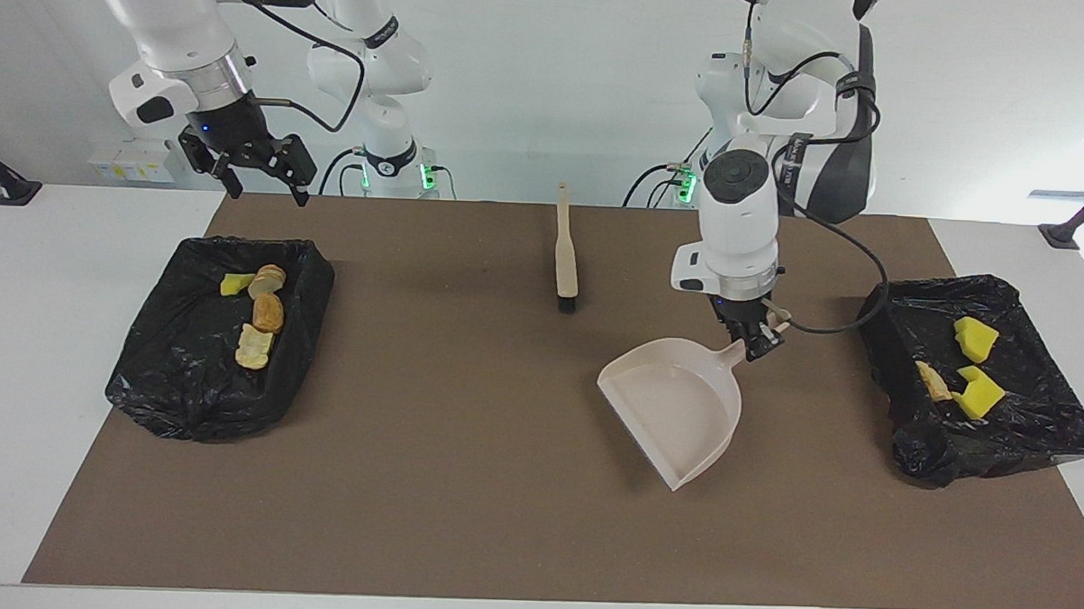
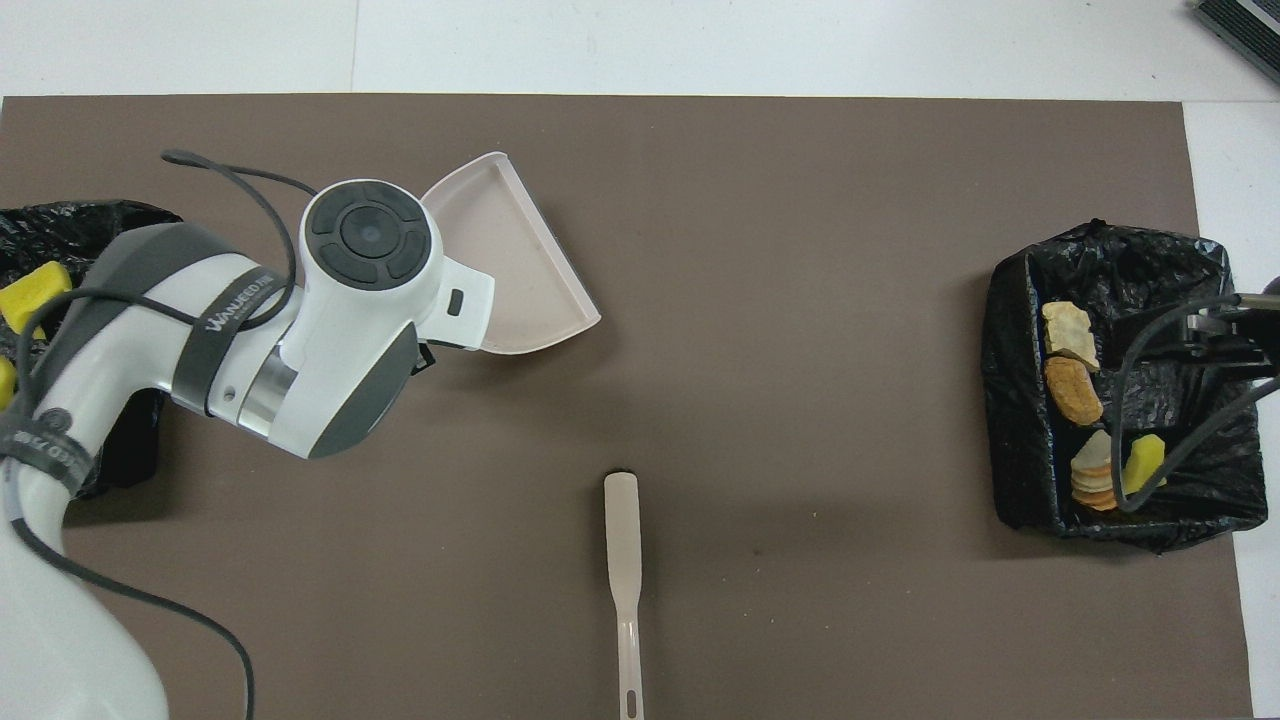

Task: Sweep and dump trash in bin
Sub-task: 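Bring the empty dustpan back over the table with the left gripper, then lower the dustpan onto the table with the left gripper and release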

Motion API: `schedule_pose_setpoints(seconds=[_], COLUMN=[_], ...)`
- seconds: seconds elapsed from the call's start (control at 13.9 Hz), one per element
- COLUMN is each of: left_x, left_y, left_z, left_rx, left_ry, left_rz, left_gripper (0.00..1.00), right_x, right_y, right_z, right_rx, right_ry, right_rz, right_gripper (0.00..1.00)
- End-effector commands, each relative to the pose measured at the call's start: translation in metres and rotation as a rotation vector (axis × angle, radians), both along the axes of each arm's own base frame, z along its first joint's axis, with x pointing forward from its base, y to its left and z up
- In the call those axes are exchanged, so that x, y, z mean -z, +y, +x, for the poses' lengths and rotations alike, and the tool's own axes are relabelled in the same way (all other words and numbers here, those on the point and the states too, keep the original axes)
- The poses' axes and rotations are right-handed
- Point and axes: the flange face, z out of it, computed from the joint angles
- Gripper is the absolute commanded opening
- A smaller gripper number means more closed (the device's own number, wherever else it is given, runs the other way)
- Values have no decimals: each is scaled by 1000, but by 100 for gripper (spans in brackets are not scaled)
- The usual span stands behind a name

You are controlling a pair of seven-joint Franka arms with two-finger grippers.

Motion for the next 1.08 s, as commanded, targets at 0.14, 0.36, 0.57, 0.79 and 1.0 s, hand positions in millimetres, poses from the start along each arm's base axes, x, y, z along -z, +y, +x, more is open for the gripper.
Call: schedule_pose_setpoints(seconds=[0.14,0.36,0.57,0.79,1.0], left_x=[11,18,27,50,64], left_y=[-49,-74,-97,-141,-158], left_z=[-9,-4,0,10,15], left_rx=[-354,-549,-721,-842,-900], left_ry=[-7,8,26,-1,-10], left_rz=[-139,-209,-253,-251,-256], left_gripper=[0,0,0,0,0], right_x=[-3,-3,-3,-3,-3], right_y=[-1,1,-1,0,0], right_z=[-4,-4,-4,-4,-4], right_rx=[20,17,20,18,18], right_ry=[-5,-5,-4,-4,-5], right_rz=[12,12,12,12,12], right_gripper=[100,100,100,100,100])
